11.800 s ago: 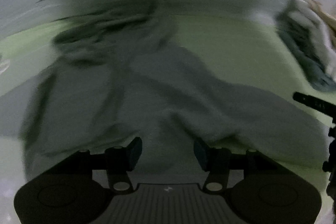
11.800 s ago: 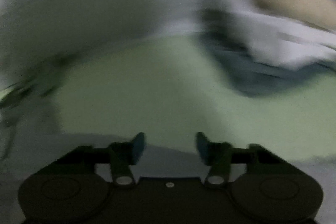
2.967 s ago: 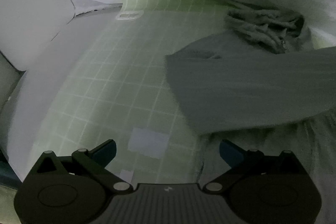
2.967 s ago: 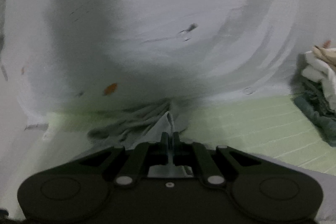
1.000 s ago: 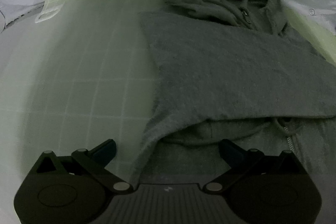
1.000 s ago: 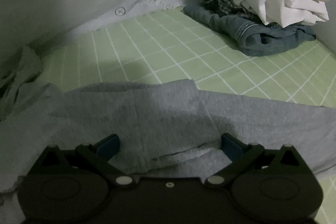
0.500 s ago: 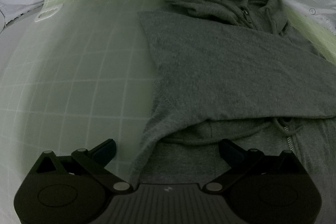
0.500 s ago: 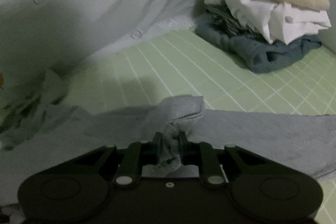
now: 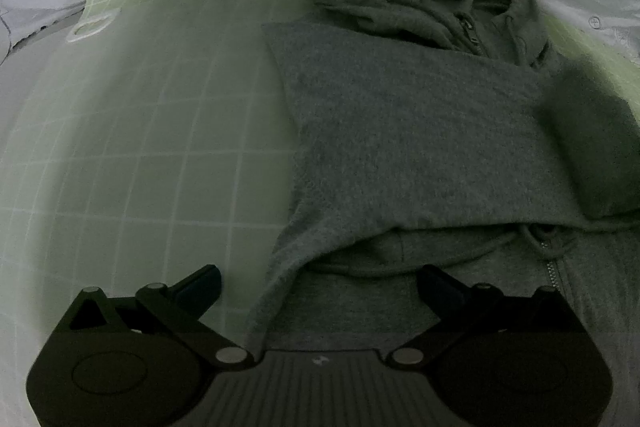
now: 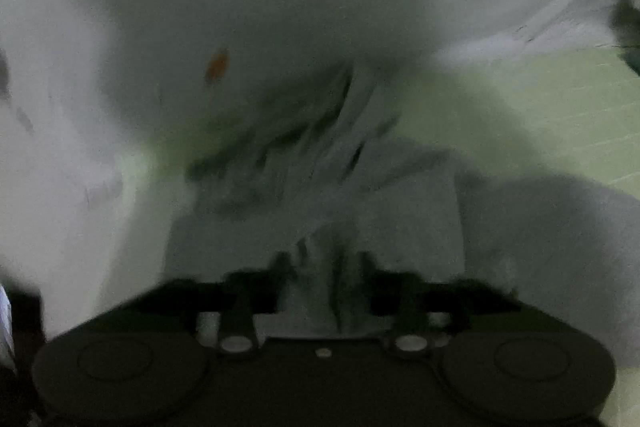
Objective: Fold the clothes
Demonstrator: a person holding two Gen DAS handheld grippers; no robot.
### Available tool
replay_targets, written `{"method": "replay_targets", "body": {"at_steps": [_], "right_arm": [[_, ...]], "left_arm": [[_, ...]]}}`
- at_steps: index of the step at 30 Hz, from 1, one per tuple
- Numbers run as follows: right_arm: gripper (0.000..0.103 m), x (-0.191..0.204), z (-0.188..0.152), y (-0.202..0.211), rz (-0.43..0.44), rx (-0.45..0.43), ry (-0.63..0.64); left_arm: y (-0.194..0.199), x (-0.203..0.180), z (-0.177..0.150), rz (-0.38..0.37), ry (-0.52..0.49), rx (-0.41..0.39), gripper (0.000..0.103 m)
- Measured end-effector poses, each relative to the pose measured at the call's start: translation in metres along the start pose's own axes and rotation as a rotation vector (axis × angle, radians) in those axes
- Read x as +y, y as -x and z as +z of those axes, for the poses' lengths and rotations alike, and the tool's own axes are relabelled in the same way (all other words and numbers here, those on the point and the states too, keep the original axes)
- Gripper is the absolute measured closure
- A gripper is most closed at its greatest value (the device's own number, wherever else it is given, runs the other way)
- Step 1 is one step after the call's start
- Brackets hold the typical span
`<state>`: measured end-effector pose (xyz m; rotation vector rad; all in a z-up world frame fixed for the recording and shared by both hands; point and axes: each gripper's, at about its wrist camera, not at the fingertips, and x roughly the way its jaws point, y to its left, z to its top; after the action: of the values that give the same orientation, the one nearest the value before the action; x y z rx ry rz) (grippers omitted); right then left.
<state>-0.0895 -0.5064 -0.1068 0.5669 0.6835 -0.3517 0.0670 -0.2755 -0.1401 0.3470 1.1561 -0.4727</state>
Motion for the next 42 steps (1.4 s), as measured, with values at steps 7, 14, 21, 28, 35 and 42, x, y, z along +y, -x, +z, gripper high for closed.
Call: {"method": "replay_targets", "body": {"at_steps": [7,14,21,28,35,42], "right_arm": [[0.022,0.004,-0.022,0.036,-0.159,-0.031,0.04],[0.015,-0.023,-0.05,0.059,-0.335,-0.063,0.174],[0.014,-0.05,-0.069,0.049,-0.384,-0.188,0.115],[0.013,-0.039,-0.08,0.025,-0.402,-0.287,0.096],[0.01,-0.038,-0.082,0.026,-0.42,-0.302,0.108],[0.007,-0.043,-0.082,0.02,-0.471,-0.278,0.079]], "left_arm": [[0.038,0.006,0.012,-0.104,-0.117,0.042,0.0],[0.092,-0.004,0.029,-0.155,-0.455,-0.003,0.0],[0.066,-0.054,0.043,-0.154,-0.657,0.053,0.0],[0.041,-0.12,0.08,-0.31,-0.503,-0.225,0.0],[-0.017,-0.115,0.059,-0.309,-0.243,-0.24,0.0],[-0.028,-0.111,0.018,-0.241,-0.26,-0.425,0.0]]}}
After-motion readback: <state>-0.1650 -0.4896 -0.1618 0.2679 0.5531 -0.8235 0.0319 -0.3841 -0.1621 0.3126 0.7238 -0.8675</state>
